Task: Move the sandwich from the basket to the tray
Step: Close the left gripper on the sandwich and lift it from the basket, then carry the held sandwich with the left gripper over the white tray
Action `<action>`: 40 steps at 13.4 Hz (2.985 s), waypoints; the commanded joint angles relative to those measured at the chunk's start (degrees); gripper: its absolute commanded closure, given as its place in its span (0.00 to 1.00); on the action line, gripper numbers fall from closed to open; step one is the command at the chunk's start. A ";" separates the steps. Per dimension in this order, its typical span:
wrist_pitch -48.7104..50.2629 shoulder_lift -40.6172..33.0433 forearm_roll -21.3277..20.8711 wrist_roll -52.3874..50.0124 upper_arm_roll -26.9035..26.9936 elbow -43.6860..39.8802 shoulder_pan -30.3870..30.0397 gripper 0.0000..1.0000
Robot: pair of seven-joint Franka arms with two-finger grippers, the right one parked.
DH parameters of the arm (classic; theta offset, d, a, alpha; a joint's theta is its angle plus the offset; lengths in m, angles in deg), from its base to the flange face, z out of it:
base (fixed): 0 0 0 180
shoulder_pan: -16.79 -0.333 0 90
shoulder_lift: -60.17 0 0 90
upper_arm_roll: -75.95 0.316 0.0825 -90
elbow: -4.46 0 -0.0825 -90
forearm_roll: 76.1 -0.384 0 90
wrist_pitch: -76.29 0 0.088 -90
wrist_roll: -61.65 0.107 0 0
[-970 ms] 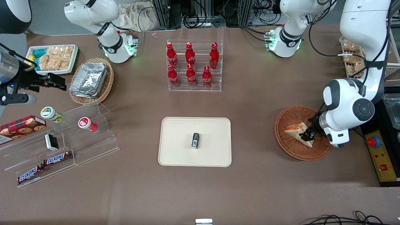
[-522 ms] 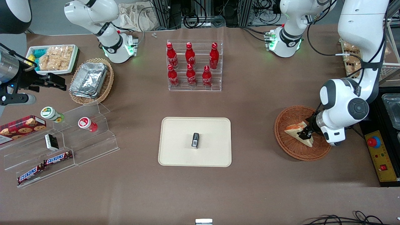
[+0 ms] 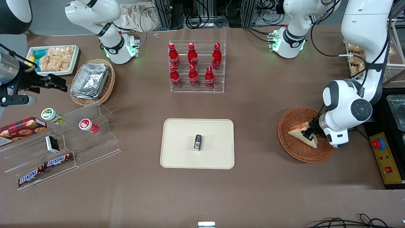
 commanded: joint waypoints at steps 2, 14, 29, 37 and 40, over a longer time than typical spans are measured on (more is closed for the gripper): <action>7.45 -3.18 -0.63 -1.35 -1.86 -2.95 0.42 1.00; 39.20 -4.16 -0.81 6.36 -12.92 -26.51 0.77 1.00; 14.71 16.04 -21.72 9.72 -20.06 -30.03 19.57 1.00; 8.36 23.35 -21.99 10.60 -19.98 -31.09 19.49 1.00; 8.36 23.88 -21.47 9.64 -19.98 -31.36 19.49 0.69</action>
